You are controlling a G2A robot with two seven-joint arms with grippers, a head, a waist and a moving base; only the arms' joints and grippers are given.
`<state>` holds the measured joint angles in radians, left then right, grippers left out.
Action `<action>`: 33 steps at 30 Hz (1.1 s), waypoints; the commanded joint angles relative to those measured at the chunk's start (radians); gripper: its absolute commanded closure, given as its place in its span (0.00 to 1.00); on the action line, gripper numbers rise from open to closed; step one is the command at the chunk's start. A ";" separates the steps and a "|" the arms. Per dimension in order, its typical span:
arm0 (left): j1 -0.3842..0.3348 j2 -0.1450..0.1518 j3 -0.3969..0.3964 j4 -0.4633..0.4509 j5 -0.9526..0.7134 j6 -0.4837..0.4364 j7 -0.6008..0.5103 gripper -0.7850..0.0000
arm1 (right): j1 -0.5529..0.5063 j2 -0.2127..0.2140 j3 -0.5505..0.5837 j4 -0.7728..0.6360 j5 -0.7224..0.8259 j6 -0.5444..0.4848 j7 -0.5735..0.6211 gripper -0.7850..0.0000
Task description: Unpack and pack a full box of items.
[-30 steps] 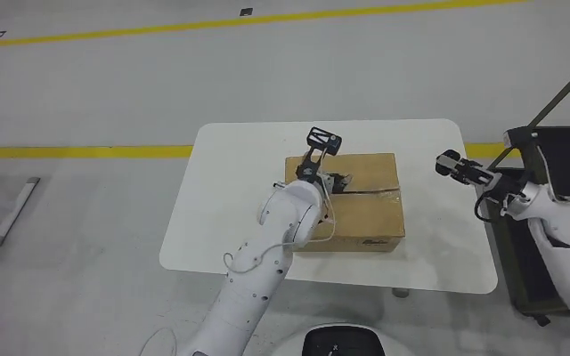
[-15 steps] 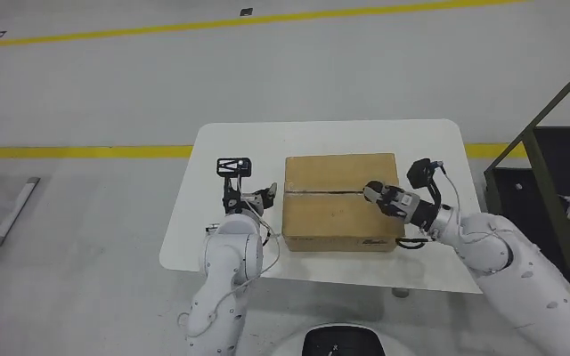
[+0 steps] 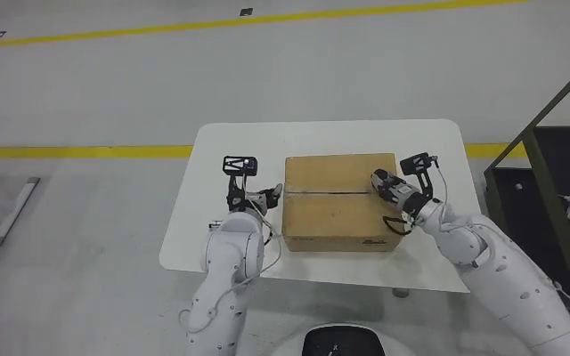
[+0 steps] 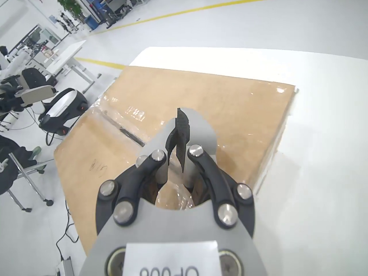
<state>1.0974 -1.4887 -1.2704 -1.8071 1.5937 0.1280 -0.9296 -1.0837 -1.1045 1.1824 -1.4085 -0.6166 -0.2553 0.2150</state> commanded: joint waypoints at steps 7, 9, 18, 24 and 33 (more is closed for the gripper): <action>-0.025 -0.001 0.003 0.015 -0.011 -0.026 -0.004 0.00 | -0.017 0.002 0.067 -0.043 0.076 0.005 -0.010 1.00; -0.028 -0.001 0.005 0.012 -0.014 -0.037 0.006 0.00 | -0.037 0.007 0.120 -0.053 0.109 -0.016 -0.040 1.00; -0.016 0.001 0.014 -0.009 -0.007 -0.077 0.108 0.00 | -0.112 0.020 0.231 0.058 0.093 -0.061 -0.128 1.00; 0.030 0.004 0.040 -0.020 0.072 -0.058 0.220 0.00 | -0.097 -0.004 0.093 0.100 -0.002 -0.115 -0.142 1.00; 0.077 0.004 0.088 -0.011 0.261 0.031 0.372 0.00 | -0.176 0.030 0.296 -0.028 -0.023 -0.172 -0.179 1.00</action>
<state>1.1703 -1.4841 -1.1904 -1.8219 1.8315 0.1461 -0.5673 -1.2348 -1.0812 1.4322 -1.4066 -0.6300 -0.4274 0.0382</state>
